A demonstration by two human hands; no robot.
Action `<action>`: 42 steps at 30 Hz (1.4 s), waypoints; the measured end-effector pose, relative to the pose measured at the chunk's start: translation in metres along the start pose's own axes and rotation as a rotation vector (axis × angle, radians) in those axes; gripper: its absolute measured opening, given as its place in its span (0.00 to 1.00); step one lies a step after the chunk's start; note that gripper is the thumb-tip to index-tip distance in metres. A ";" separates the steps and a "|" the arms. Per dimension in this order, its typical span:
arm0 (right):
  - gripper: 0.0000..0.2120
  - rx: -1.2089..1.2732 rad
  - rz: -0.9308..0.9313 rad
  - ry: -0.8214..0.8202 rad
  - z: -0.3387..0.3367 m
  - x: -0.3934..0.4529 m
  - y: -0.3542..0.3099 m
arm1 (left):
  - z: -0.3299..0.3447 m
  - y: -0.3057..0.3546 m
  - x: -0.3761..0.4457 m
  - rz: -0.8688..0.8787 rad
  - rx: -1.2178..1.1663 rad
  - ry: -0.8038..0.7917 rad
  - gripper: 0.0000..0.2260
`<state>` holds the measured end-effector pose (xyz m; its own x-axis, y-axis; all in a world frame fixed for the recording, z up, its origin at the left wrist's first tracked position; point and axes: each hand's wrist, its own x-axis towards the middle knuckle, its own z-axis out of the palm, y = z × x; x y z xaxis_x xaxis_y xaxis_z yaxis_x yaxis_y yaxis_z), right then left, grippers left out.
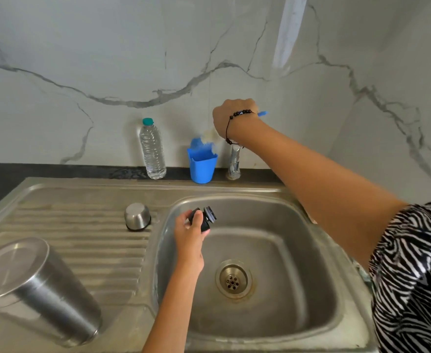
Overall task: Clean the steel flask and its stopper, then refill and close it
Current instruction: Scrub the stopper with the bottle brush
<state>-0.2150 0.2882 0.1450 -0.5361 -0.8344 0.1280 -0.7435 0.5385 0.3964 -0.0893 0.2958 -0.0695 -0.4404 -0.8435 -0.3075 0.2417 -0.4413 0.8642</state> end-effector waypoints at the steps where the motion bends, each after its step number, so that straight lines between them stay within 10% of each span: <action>1: 0.09 -0.006 0.002 0.016 -0.001 -0.003 0.001 | 0.000 0.000 -0.001 -0.007 -0.001 0.004 0.12; 12: 0.12 0.143 0.046 0.067 0.007 -0.052 0.008 | -0.012 0.012 0.000 -0.118 -0.194 0.026 0.03; 23: 0.15 0.997 -0.034 0.114 0.152 -0.190 -0.027 | -0.057 0.030 0.023 -0.101 -0.584 0.206 0.17; 42: 0.19 0.846 -0.042 0.004 0.191 -0.224 -0.040 | -0.058 0.019 0.020 -0.077 -0.433 0.164 0.11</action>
<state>-0.1417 0.4762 -0.0727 -0.5010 -0.8553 0.1324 -0.8123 0.4120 -0.4128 -0.0432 0.2525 -0.0827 -0.3371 -0.8254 -0.4529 0.5675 -0.5620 0.6018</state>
